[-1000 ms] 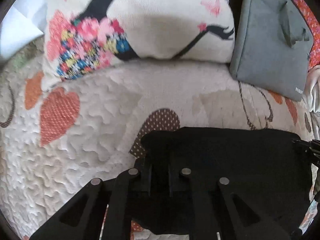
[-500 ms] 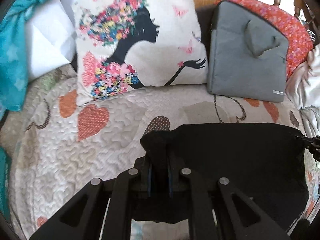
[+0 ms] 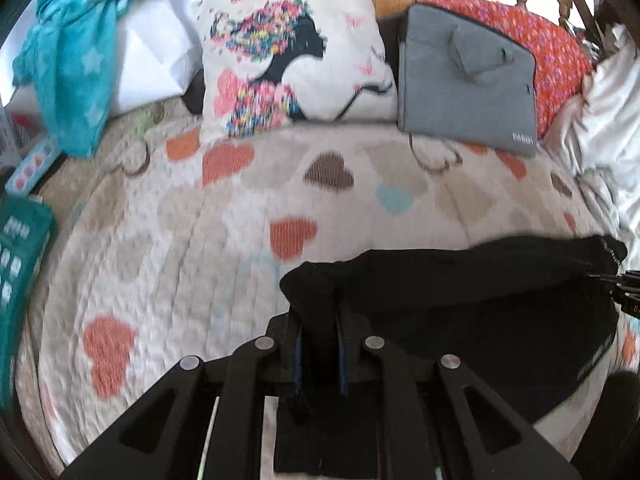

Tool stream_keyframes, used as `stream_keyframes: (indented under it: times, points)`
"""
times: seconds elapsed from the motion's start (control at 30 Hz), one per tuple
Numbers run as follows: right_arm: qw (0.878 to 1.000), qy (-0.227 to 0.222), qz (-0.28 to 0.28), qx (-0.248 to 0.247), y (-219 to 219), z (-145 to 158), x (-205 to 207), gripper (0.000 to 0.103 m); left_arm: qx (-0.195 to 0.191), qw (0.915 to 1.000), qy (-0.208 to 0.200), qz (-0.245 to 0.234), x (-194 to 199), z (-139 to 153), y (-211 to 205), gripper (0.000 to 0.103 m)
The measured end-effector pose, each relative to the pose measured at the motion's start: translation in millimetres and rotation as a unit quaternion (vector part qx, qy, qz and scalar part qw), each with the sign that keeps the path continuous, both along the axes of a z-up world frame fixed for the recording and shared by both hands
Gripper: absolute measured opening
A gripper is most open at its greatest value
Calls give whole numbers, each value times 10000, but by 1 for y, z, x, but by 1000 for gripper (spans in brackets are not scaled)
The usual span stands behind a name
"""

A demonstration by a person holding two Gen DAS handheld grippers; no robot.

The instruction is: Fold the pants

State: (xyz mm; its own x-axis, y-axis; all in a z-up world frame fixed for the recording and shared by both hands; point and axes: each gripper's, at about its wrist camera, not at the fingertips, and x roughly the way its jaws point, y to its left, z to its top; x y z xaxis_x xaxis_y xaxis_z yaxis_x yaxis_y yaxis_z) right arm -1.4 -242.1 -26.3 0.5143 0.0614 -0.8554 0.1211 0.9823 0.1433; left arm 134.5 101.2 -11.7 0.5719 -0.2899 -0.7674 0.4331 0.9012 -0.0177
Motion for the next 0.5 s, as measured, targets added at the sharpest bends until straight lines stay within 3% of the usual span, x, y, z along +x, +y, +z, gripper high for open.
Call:
stream_keyframes:
  times: [0.2,0.3,0.43,0.5]
  points:
    - [9993,255,-28,285,13,-30,-37,10,486,9984,145,-247,-29,-27,13,21]
    - [9988,345,-2,360,20,-40,-49,10,489,9982,214,-269,-40,-29,28,30]
    - [9984,390,27,416,21,-46,-61,10,539,9980,228,-250,-59,-30,52,55]
    - [9981,410,31,449,21,-46,-65,10,463,9981,325,-261,-67,-30,63,58]
